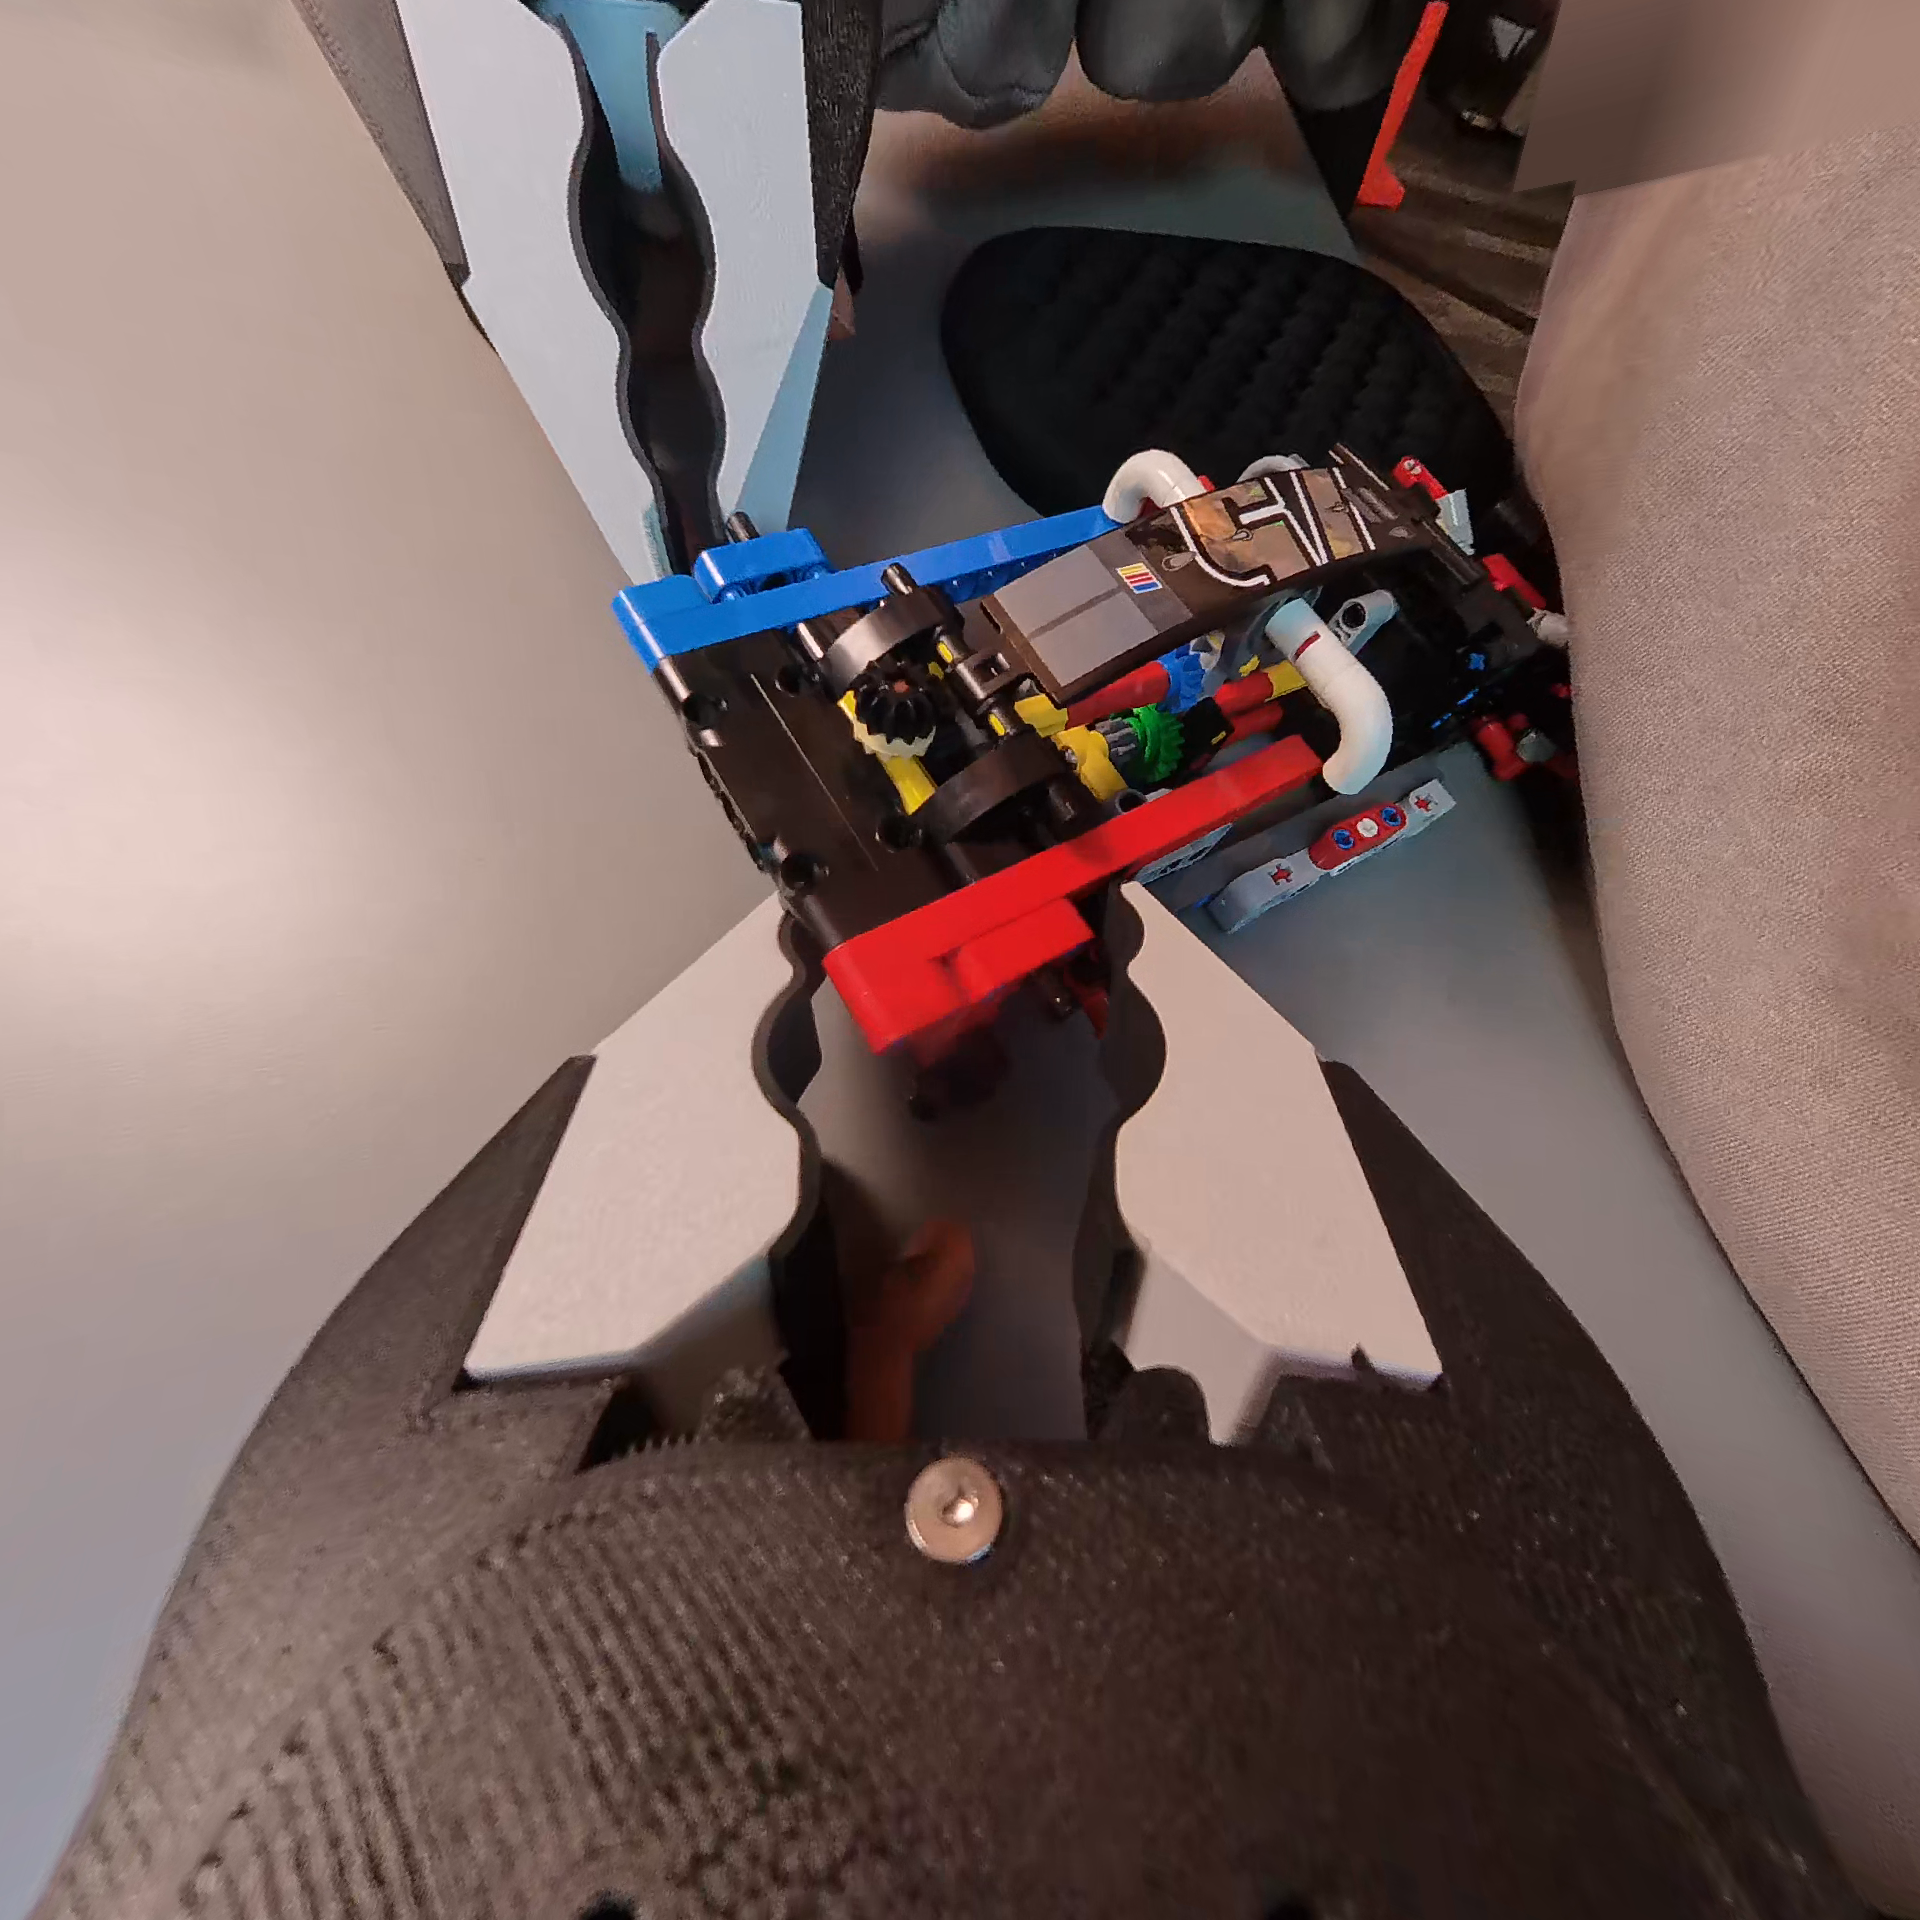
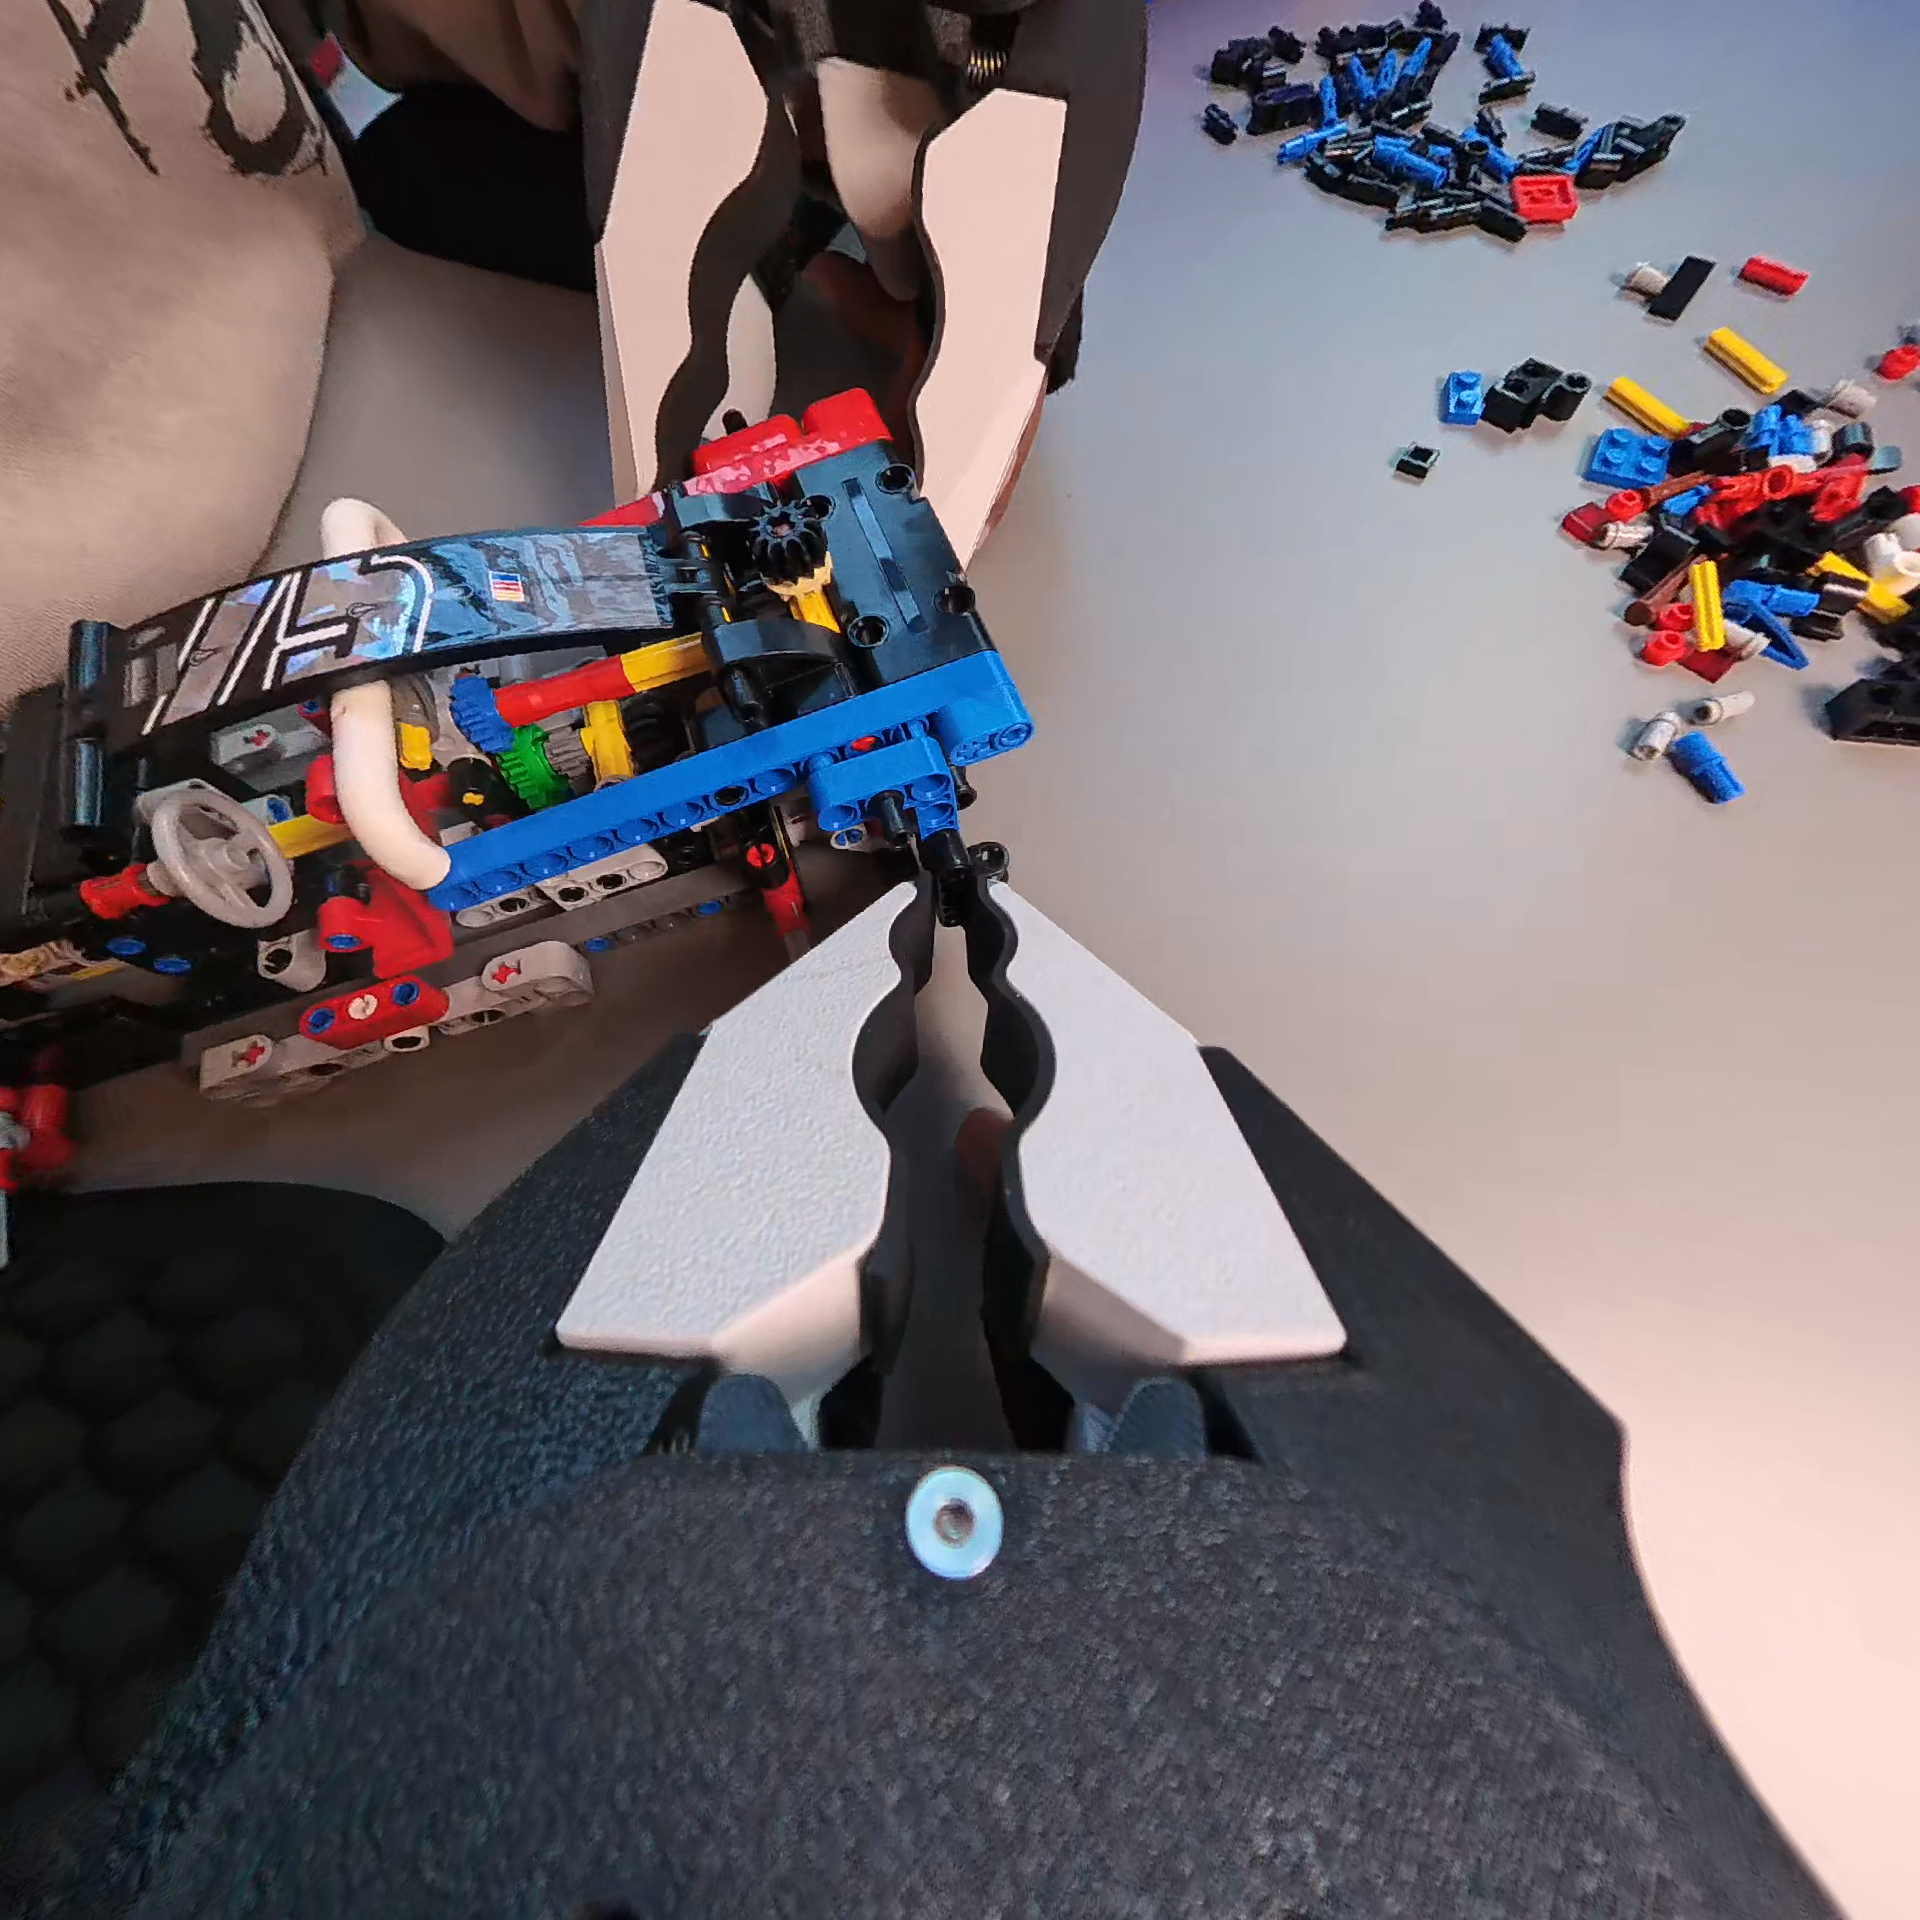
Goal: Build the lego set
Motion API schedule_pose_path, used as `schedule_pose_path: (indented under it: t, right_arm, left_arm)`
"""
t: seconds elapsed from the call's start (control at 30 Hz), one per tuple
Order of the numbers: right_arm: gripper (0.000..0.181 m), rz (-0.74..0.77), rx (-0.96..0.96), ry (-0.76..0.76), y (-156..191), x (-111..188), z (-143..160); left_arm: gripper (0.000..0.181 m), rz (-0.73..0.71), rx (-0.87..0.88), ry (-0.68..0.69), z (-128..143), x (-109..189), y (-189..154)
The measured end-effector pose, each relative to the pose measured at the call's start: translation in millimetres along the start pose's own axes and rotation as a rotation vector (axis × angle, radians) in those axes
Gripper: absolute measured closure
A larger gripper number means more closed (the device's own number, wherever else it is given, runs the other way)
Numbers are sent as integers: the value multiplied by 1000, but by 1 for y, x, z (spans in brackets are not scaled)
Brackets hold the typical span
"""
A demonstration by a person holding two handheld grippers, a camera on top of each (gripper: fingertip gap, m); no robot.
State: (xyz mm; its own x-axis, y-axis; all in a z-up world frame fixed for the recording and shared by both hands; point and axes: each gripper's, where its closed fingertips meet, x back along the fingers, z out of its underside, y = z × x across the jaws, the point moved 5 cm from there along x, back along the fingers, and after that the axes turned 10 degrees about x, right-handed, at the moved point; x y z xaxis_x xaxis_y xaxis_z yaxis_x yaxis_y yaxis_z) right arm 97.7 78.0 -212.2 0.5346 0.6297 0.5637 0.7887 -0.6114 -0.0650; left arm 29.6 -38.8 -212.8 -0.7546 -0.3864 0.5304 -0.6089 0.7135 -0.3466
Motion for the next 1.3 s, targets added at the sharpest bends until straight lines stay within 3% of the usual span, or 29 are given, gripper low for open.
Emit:
schedule_pose_path:
  t: [0.13, 0.37, 0.5, 0.83, 0.97, 1.03, 1.13, 1.3]
  right_arm:
    - [177, -11, -11, 5, -2, 0, 0]
    - [177, 170, -113, 15, -18, 6, 5]
    - [177, 172, -128, 34, -1, 5, 1]
    - [176, 251, -139, 44, 3, 7, 5]
    - [176, 260, -124, 43, 6, 8, 5]
    - [176, 247, -125, 33, 8, 6, 4]
    - [176, 248, -115, 35, 7, 6, 4]
    - [176, 252, -102, 33, 8, 5, 3]
  left_arm:
    - [129, -13, -8, -5, 0, 2, 2]
    - [129, -272, 60, -52, -1, 35, 42]
    - [120, -240, 70, -42, 6, 39, 34]
    - [122, -87, 36, -27, 1, 29, 44]
    - [123, -73, 25, -24, 1, 29, 44]
    - [132, -71, 24, -23, 2, 31, 45]
    - [124, -56, 14, -30, 2, 31, 42]
    - [131, -103, -28, -6, 4, 28, 42]
